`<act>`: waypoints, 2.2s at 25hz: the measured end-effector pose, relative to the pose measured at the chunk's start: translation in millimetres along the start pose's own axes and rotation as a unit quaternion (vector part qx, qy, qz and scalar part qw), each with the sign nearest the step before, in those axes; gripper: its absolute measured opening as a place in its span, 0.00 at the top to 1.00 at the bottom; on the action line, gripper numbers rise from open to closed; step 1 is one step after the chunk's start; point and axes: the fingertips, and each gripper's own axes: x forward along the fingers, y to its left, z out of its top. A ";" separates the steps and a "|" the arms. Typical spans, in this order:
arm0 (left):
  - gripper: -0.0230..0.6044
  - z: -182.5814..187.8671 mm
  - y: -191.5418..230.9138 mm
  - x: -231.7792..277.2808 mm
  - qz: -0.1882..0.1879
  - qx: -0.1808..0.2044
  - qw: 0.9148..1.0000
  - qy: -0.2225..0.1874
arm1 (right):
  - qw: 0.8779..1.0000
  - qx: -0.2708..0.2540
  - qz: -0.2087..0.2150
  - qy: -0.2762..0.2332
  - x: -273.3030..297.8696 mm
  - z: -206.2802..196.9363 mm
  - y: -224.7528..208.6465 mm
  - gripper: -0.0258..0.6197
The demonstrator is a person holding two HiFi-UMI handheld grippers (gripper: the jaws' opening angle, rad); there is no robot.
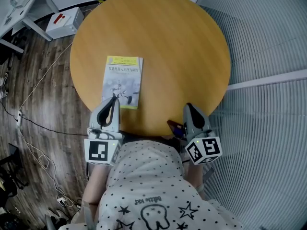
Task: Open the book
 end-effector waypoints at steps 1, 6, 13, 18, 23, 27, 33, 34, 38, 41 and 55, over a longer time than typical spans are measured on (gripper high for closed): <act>0.94 -0.2 -1.0 -0.1 -0.003 0.001 1.000 -0.003 | 1.000 0.000 0.001 0.000 0.2 0.3 0.2 0.96; 0.94 -2.0 -1.1 -1.1 -0.006 0.009 1.000 -0.001 | 1.000 0.001 0.006 -0.002 2.1 1.0 2.3 0.96; 0.94 0.9 -6.0 -2.3 -0.012 0.017 1.000 0.001 | 1.000 0.009 0.005 -0.003 -3.1 1.4 -1.1 0.96; 0.94 -4.4 -5.4 1.7 -0.020 0.017 1.000 -0.001 | 1.000 0.011 0.001 -0.002 0.6 -3.8 -4.0 0.96; 0.94 -4.3 -7.1 2.5 -0.028 0.035 0.999 -0.008 | 1.000 0.015 -0.002 -0.003 -0.7 -3.9 -5.2 0.96; 0.94 -11.2 -2.2 5.8 -0.039 0.068 0.997 0.007 | 1.000 0.014 -0.001 -0.001 0.2 -2.7 -3.9 0.96; 0.79 -54.3 -2.3 17.8 -0.084 0.150 0.982 0.073 | 1.000 0.015 0.000 -0.002 4.7 -5.0 -5.4 0.96; 0.78 -65.7 -5.0 19.7 -0.093 0.164 0.978 0.089 | 1.000 0.015 0.000 -0.002 5.6 -6.9 -5.4 0.96; 0.75 -108.1 -16.9 25.1 -0.126 0.211 0.958 0.148 | 1.000 0.019 0.003 -0.002 5.0 -9.1 -4.5 0.96; 0.74 -132.7 -26.2 30.7 -0.150 0.242 0.943 0.171 | 1.000 0.021 0.001 -0.002 2.6 -11.6 -6.7 0.96; 0.66 -238.3 -49.5 46.2 -0.277 0.348 0.849 0.285 | 1.000 0.024 0.005 -0.001 -1.1 -16.2 -4.6 0.96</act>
